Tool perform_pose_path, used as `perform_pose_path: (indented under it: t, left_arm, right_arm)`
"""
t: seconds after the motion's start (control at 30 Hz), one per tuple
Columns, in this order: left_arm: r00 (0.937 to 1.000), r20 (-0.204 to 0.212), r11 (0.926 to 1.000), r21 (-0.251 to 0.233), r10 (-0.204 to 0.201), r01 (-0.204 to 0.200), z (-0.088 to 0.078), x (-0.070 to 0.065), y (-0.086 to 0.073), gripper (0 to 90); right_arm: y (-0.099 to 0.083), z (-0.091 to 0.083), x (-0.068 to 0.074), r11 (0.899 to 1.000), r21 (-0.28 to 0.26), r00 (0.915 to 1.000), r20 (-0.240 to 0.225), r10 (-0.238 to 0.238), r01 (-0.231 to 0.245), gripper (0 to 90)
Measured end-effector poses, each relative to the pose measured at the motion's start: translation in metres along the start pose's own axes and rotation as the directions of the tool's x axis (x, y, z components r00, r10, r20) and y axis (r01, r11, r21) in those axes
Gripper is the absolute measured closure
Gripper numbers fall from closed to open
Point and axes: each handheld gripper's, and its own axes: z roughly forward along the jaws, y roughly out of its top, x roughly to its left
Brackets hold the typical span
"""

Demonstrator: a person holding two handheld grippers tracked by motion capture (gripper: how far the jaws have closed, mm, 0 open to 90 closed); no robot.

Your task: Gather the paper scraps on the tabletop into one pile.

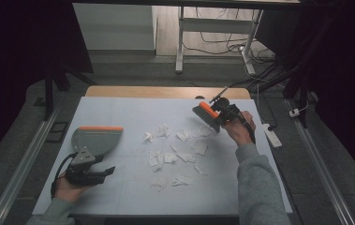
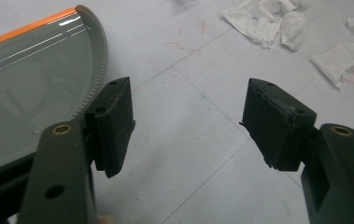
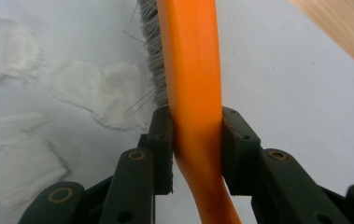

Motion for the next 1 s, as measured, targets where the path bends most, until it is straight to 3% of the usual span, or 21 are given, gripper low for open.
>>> perform_pose_path:
  t: [0.13,0.23,0.4,0.5,0.83,0.87,0.93,1.0]
  left_arm:
    - [1.0,0.001,1.0,0.005,0.001,-0.001,0.001,0.0,0.0,34.3]
    - [1.0,0.0,1.0,0.007,0.001,-0.001,0.002,0.0,0.0,34.3]
    - [1.0,-0.002,1.0,0.007,0.001,-0.001,0.001,0.0,0.0,34.3]
    - [1.0,-0.002,1.0,0.007,0.004,-0.004,0.001,0.0,0.0,34.4]
    - [0.9999,0.002,0.9998,0.012,0.012,-0.012,0.003,-0.004,0.001,34.4]
    - [0.9999,0.002,0.9998,0.013,0.013,-0.013,0.003,-0.004,0.001,34.4]
    - [0.9999,0.002,0.9997,0.017,0.017,-0.017,0.004,-0.005,0.001,34.4]
    - [0.9999,0.001,0.9997,0.017,0.017,-0.017,0.004,-0.006,0.001,34.4]
  right_arm:
    - [0.001,0.009,0.001,0.998,0.038,0.9991,0.006,-0.042,0.042,69.0]
    - [0.005,0.01,0.004,0.997,0.036,0.9974,-0.023,-0.068,0.069,69.1]
    - [0.012,0.01,0.015,0.985,0.061,0.9858,-0.059,-0.157,0.161,69.3]
    - [0.013,0.007,0.025,0.98,0.068,0.9809,-0.06,-0.185,0.189,69.3]
    - [-0.011,-0.012,0.056,0.968,-0.032,0.952,-0.178,-0.249,0.247,69.4]
    - [-0.016,-0.017,0.06,0.972,-0.059,0.9454,-0.225,-0.236,0.229,69.4]
    - [-0.018,-0.02,0.06,0.973,-0.078,0.9424,-0.242,-0.231,0.219,69.4]
    - [-0.02,-0.027,0.058,0.975,-0.114,0.9468,-0.241,-0.213,0.19,69.4]
